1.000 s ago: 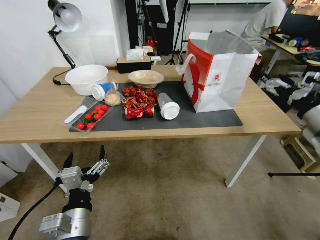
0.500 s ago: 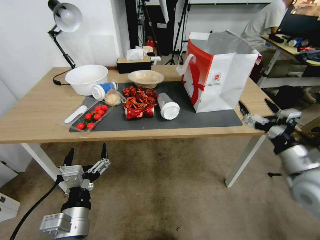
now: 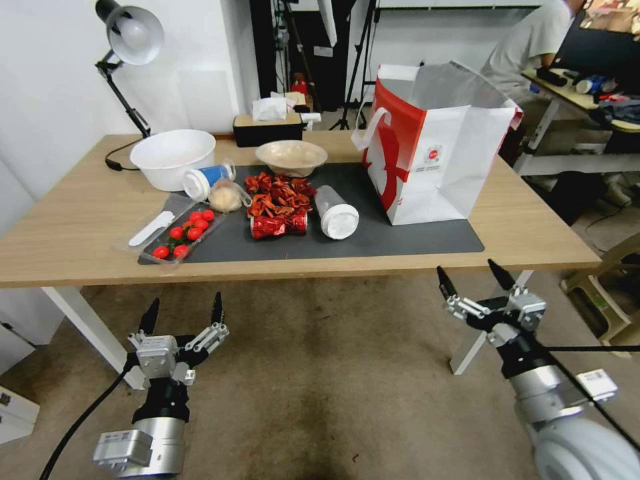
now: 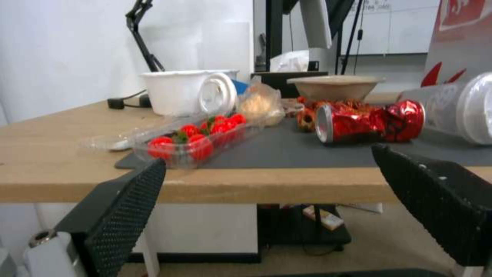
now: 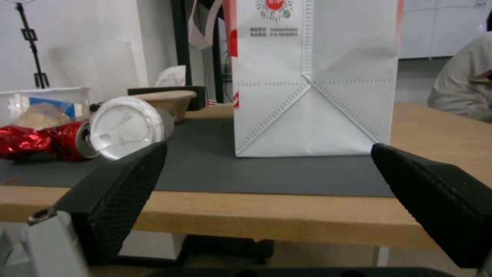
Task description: Pick up the food delivery bag from the floor and place it on the table.
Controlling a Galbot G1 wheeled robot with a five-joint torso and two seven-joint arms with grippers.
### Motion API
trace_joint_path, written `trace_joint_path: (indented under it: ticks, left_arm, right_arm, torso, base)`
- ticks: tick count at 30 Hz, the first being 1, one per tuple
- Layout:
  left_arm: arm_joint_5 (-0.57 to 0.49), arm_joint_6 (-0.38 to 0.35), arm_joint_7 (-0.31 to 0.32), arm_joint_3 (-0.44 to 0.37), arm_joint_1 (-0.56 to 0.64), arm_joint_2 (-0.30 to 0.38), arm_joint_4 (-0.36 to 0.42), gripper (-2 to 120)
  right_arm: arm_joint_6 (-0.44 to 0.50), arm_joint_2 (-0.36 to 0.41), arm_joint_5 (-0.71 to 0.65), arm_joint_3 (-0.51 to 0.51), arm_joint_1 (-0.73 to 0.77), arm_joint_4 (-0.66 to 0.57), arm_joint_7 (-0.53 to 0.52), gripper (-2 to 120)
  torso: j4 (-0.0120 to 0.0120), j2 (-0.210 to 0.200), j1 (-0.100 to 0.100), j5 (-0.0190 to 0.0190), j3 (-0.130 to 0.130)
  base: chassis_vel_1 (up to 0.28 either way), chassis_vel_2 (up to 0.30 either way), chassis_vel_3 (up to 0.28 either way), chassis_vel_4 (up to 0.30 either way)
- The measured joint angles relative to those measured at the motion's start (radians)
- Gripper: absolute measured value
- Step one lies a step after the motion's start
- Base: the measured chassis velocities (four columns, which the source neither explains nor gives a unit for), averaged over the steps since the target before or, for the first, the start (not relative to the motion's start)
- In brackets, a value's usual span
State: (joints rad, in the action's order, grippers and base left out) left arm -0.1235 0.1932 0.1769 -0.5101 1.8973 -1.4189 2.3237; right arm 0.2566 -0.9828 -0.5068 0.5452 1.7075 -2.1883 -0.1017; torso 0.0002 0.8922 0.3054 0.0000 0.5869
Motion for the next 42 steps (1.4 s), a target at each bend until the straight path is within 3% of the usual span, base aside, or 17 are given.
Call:
trace_joint_path:
  ticks: [16,42]
  left_arm:
    - [0.009,0.021,-0.038,0.000,-0.023,0.003,-0.086,100]
    - [0.011,0.020,-0.042,0.003,-0.023,0.002,-0.092,100]
  right_arm:
    - [0.011,-0.091,0.090,-0.090,-0.079,0.082,-0.019,100]
    - [0.004,-0.091,0.087,-0.099,-0.088,0.085,-0.026,100]
  torso:
    - [-0.0001,0.000,0.000,0.0000,0.000]
    - [-0.0001,0.000,0.000,0.0001,0.000]
  base:
    - [0.000,0.000,0.000,0.000]
    - [0.000,0.000,0.000,0.000]
